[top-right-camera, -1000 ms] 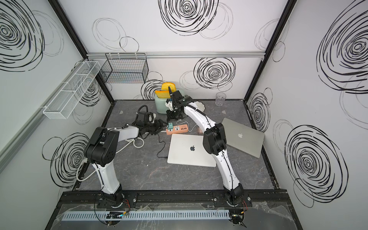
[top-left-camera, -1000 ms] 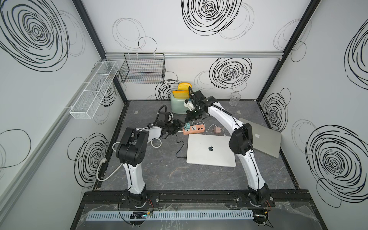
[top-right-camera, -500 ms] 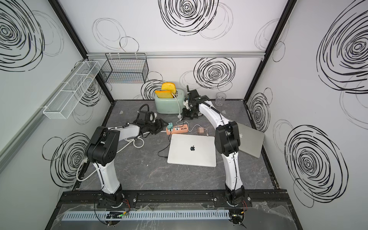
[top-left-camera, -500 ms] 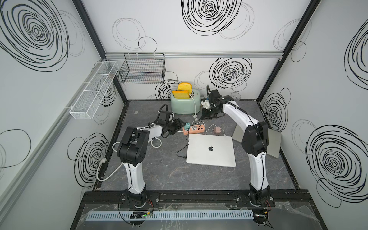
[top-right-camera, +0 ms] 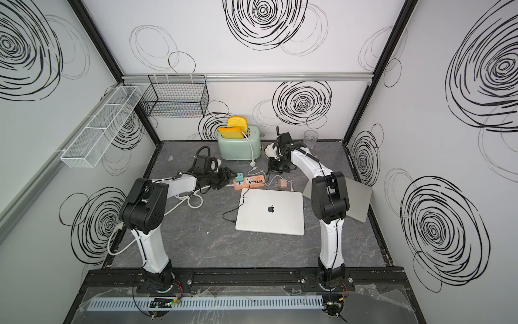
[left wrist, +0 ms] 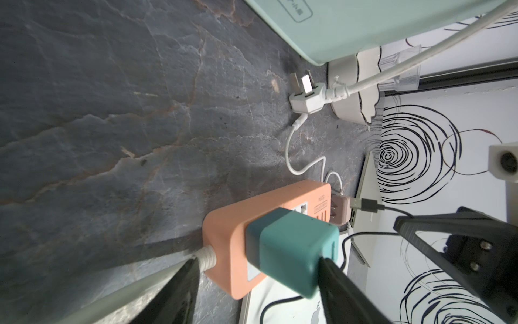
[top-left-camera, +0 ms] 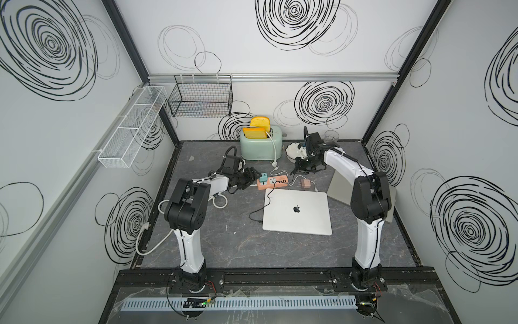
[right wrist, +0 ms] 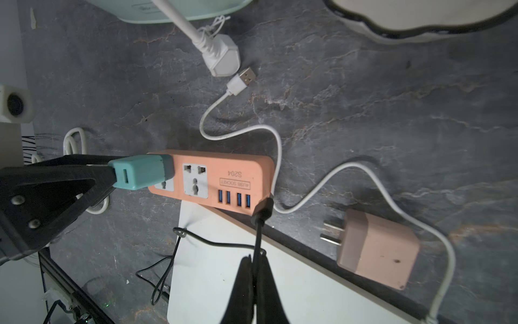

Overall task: Unplug the laptop charger
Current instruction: Place the charging cable at the center of the board, then remove the charging cable from the laptop.

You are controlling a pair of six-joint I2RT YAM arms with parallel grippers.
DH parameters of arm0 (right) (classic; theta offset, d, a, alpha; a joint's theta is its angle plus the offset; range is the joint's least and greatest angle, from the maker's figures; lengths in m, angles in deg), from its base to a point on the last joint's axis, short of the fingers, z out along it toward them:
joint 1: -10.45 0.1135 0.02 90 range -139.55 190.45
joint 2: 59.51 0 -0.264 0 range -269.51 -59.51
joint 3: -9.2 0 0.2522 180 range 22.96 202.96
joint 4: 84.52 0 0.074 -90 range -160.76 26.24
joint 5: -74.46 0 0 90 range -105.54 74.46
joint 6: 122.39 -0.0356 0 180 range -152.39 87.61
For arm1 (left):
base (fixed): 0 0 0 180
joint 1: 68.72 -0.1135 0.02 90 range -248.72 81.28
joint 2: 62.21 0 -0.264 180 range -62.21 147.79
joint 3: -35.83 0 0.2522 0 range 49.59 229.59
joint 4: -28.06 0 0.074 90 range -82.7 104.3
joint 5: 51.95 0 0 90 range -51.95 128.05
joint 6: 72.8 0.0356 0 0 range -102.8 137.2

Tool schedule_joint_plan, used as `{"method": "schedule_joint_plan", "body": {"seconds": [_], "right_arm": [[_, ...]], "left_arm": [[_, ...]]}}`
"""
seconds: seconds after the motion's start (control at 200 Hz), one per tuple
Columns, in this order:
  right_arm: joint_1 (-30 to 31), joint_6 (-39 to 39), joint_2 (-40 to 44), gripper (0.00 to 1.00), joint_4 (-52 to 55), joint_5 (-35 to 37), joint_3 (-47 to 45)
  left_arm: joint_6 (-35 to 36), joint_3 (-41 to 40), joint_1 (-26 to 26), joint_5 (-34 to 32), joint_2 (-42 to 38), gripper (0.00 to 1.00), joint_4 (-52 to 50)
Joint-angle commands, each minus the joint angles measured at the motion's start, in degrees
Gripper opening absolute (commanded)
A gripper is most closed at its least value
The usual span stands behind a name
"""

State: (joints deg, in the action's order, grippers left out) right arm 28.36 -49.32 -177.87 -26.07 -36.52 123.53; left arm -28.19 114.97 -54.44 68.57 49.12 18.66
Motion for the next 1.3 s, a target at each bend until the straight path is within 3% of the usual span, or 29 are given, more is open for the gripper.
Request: {"method": "schedule_joint_plan", "body": {"seconds": [0.0,0.305,0.74,0.935,1.056,1.296], "right_arm": [[-1.2,0.8,0.0,0.04,-1.4,1.3,-1.8],[-1.0,0.7,0.8,0.13,-3.6,0.5,-6.6],[0.6,0.8,6.1,0.5,-3.6,0.5,-8.9],[5.4,1.7,11.6,0.6,-5.2,-0.4,-12.3],[9.6,2.4,13.3,0.63,-6.8,-7.9,-15.7],[16.7,4.1,12.9,0.65,-9.8,-16.1,-27.6]], "left_arm": [[1.3,1.1,1.0,-0.1,-0.7,0.72,-2.2],[3.6,2.9,1.0,0.4,-2.1,0.76,-4.3],[11.3,4.0,0.2,0.1,-9.4,0.83,-11.6],[15.9,-7.1,-1.6,0.2,-18.6,0.83,-15.4],[17.5,-16.2,-2.2,-0.5,-25.5,0.83,-18.7],[11.9,-33.5,2.0,-3.1,-38.9,0.79,-15.9]]}}
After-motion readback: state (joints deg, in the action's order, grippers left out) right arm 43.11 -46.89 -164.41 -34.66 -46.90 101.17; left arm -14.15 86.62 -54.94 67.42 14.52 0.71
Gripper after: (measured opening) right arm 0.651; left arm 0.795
